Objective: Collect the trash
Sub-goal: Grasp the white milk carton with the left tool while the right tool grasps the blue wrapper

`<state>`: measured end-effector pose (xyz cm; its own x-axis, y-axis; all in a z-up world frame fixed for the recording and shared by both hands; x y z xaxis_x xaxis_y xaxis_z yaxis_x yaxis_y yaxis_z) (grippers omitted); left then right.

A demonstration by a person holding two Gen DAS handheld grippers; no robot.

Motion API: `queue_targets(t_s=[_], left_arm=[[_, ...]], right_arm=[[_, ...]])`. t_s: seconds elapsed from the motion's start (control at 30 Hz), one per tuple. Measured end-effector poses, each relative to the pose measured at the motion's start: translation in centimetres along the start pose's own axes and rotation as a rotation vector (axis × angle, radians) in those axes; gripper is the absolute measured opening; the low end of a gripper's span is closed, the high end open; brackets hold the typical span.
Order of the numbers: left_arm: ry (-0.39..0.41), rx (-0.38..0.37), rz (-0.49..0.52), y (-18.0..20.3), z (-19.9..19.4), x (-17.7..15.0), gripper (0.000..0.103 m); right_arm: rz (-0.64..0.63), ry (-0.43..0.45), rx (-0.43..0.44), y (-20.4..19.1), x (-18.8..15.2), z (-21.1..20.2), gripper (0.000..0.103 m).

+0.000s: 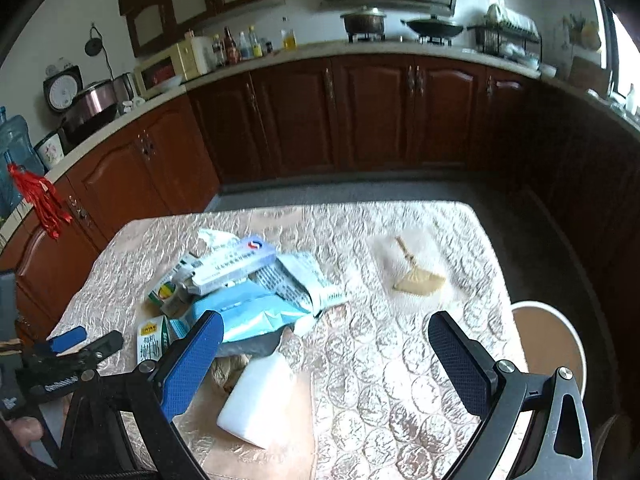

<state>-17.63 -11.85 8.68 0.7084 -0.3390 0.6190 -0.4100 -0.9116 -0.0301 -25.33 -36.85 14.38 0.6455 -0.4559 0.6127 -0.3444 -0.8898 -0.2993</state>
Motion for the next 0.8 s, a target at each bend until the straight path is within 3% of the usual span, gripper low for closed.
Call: queue_targets(t_s=[0.23,0.5,0.57,0.7,0.8], left_arm=[[-0.059,0.069,0.038,1.0,3.2,-0.2,0.102],[-0.136,0.076,0.035,0.4,6.1,-1.1,0.102],[-0.145,0.075,0.038,0.4,6.5,-1.1,0.099],[-0.203,0.019,0.033,0.2,8.2,-1.5,0.073],[-0.198,-0.001,0.028,0.2,8.3,-1.5,0.071]], right_arm=[[0.151,-0.195,0.108,1.4,-0.3,4.6,0.101],[0.247,-0.377,0.21,0.0,-0.6,10.3,0.101],[0.256,-0.406,0.224,-0.4,-0.5,11.4,0.101],[0.327,-0.501,0.283,-0.6,-0.9,14.2,0.099],[0.382,-0.56,0.36,-0.9,-1.2,15.2,0.084]])
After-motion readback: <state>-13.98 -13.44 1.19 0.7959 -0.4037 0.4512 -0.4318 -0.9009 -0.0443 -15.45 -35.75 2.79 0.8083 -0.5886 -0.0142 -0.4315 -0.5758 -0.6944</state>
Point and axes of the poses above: each gripper's, at about its wrist camera, not at the fingertips, and z roughly the way its jaws point, y to its right, x to its top, the point moved 4 cm from there along z, roughly the way its jaws point, and after that the axes turned 14 degrees about z, right-handed, at the moved point
